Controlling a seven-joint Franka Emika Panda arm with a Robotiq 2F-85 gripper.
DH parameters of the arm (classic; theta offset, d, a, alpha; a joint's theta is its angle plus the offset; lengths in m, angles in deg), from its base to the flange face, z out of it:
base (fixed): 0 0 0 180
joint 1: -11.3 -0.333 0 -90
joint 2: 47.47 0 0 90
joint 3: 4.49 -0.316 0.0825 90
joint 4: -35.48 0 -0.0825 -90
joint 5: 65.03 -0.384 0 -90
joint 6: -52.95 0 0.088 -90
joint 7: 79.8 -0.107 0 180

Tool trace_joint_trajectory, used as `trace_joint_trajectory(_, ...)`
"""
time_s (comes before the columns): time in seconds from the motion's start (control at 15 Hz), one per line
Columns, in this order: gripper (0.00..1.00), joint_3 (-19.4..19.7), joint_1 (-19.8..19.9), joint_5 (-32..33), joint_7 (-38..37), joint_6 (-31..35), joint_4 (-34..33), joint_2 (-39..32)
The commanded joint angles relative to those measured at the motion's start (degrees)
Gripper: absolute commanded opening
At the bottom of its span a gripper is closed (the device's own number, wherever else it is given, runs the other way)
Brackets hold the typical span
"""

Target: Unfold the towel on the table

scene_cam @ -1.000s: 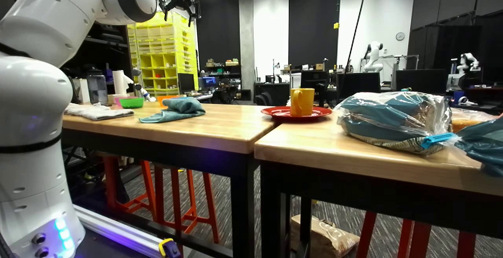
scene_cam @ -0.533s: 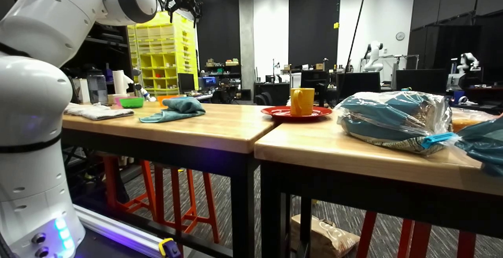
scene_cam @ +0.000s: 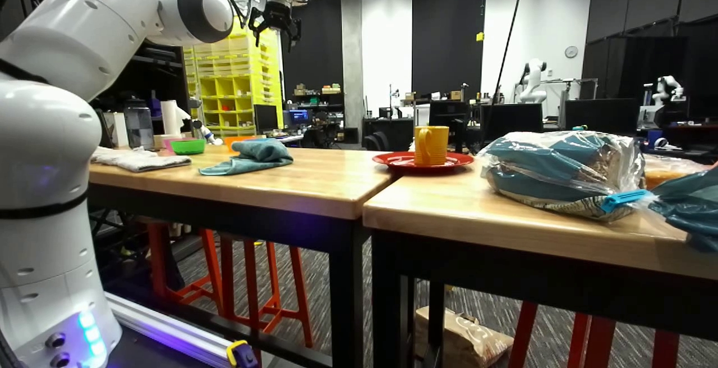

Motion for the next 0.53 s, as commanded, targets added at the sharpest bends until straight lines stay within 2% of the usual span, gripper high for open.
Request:
trace_joint_trajectory(0.0,1.0,-0.6,0.9,-1.2,-3.9,-5.1,-0.7,-0.6)
trace_joint_trajectory(0.33,1.0,-1.2,1.3,-3.2,-8.4,-13.8,-0.6,-0.9)
trace_joint_trajectory(0.47,1.0,-1.6,1.6,-4.5,-8.9,-14.6,-1.4,-1.5)
